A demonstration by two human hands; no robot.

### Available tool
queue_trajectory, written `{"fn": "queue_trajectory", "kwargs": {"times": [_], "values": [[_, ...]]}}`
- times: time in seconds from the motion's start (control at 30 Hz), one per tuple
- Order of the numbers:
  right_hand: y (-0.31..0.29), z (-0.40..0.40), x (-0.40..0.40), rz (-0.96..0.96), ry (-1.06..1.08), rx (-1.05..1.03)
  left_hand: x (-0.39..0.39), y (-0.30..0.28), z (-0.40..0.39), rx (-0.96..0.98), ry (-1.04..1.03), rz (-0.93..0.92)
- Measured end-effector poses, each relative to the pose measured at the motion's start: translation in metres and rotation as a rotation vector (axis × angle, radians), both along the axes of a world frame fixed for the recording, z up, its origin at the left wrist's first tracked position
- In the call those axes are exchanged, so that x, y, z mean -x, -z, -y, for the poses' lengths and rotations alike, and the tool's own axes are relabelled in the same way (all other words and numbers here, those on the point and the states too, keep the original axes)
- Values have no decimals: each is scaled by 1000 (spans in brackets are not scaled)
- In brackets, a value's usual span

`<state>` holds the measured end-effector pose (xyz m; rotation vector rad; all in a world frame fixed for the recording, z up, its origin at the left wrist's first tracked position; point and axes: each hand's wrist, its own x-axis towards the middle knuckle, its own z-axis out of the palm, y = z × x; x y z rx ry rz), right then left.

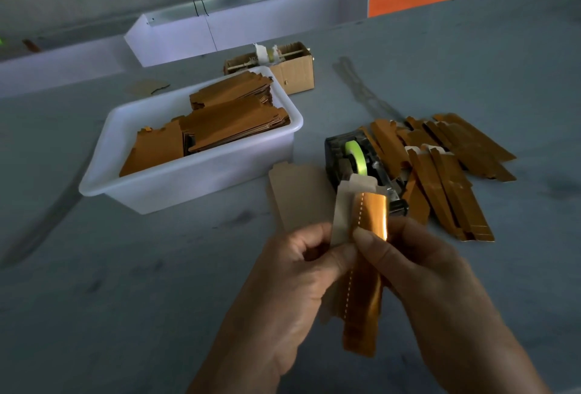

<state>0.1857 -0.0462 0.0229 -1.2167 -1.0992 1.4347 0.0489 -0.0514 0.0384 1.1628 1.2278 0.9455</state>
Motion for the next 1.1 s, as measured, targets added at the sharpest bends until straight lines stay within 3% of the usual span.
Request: {"fn": "queue_trajectory", "kwargs": {"times": [0.07,0.17,0.6,0.67,0.8,0.87,0.97,1.1], "values": [[0,-1,-1,-153,-30,79,-1,0,0,16,-34,-15],[2,-1,-1,-208,5,96,-3,1,0,19,-110,-16],[8,-3,2,-198,87,125,-14,17,6,-247,-403,-246],[7,-3,4,-197,110,102,-18,18,8,-371,-440,-377],[2,-3,7,-203,114,73,-27,21,10,-795,-434,-1032],[3,-2,9,-205,111,70,-31,24,16,-866,-378,-1253],[4,0,10,-202,120,56,-34,27,21,-790,-282,-1411],[8,1,14,-85,142,41,-33,33,24,-765,-228,-1407]]}}
